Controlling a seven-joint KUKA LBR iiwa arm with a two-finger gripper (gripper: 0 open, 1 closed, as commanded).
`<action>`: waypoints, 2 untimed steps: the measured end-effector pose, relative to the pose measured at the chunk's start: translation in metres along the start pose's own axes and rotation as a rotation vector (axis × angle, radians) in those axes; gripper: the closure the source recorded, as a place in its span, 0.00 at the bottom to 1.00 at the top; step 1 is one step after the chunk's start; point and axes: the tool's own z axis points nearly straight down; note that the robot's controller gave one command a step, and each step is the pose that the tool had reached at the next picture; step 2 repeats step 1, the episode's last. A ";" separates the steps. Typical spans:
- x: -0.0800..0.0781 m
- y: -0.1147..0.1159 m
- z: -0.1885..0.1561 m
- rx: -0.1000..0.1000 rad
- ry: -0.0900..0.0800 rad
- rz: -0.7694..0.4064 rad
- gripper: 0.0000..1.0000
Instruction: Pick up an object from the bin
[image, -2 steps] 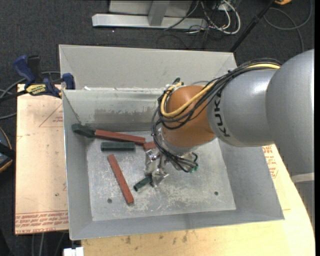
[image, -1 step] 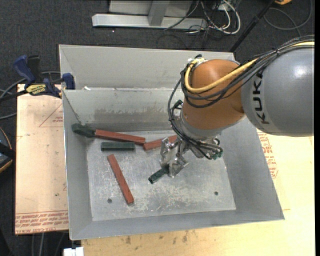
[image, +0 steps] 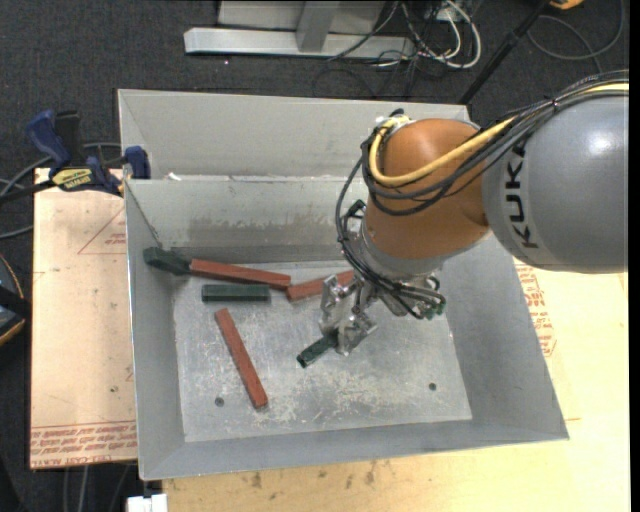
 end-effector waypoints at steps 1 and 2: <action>-0.010 -0.014 -0.134 0.001 -0.003 -0.727 1.00; -0.010 -0.014 -0.134 0.001 -0.003 -0.727 1.00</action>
Offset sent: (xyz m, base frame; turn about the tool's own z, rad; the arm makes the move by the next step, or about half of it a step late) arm 0.0000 0.0000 0.0000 0.0000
